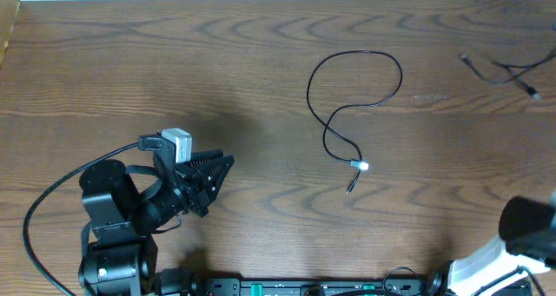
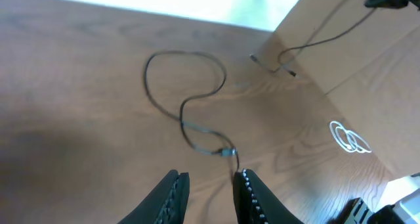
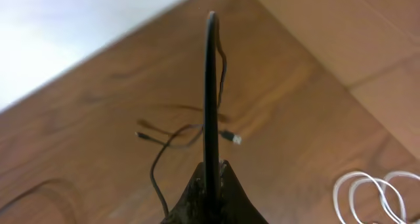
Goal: Untangle cables
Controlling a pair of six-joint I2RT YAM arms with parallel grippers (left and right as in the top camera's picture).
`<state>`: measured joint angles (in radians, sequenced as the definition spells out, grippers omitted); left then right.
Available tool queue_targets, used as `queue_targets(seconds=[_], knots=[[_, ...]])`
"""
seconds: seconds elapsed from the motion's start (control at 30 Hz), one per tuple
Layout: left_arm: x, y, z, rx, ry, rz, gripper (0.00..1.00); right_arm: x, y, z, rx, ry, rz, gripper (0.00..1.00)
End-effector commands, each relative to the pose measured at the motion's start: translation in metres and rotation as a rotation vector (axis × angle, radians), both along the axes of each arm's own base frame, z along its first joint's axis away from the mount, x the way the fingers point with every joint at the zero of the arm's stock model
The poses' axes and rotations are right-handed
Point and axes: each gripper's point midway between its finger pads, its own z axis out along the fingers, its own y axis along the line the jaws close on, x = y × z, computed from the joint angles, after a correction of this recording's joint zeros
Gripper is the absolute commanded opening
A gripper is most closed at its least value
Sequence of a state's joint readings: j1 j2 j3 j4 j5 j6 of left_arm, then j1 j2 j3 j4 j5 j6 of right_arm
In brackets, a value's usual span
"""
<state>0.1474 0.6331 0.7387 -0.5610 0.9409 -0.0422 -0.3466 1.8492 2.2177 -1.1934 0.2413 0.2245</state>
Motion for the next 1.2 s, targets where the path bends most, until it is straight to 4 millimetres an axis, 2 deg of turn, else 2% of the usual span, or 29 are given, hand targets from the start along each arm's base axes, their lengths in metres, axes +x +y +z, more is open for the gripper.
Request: queue_targets(seconds=[0.0, 0.13, 0.27, 0.43, 0.6, 0.9, 1.17], knots=[[0.000, 0.003, -0.014, 0.020, 0.039, 0.020, 0.28, -0.019, -0.070, -0.030, -0.051, 0.093, -0.199, 0.01], [-0.001, 0.003, -0.015, 0.012, 0.056, 0.023, 0.28, -0.042, -0.122, -0.045, -0.076, 0.134, -0.314, 0.01], [0.000, 0.003, -0.014, 0.017, 0.043, 0.022, 0.28, -0.073, -0.170, -0.046, -0.107, 0.147, -0.417, 0.01], [0.002, 0.003, -0.011, 0.019, 0.023, 0.023, 0.28, -0.095, -0.206, -0.044, -0.142, 0.144, -0.460, 0.01], [0.005, 0.004, -0.005, 0.024, -0.015, 0.023, 0.28, -0.091, -0.218, -0.062, -0.114, 0.148, -0.443, 0.01], [0.006, 0.004, -0.004, 0.025, -0.021, 0.023, 0.28, -0.077, -0.226, -0.139, -0.024, 0.280, -0.417, 0.01], [0.006, 0.004, -0.004, 0.025, -0.020, 0.023, 0.28, -0.085, -0.224, -0.187, 0.041, 0.393, -0.429, 0.01]])
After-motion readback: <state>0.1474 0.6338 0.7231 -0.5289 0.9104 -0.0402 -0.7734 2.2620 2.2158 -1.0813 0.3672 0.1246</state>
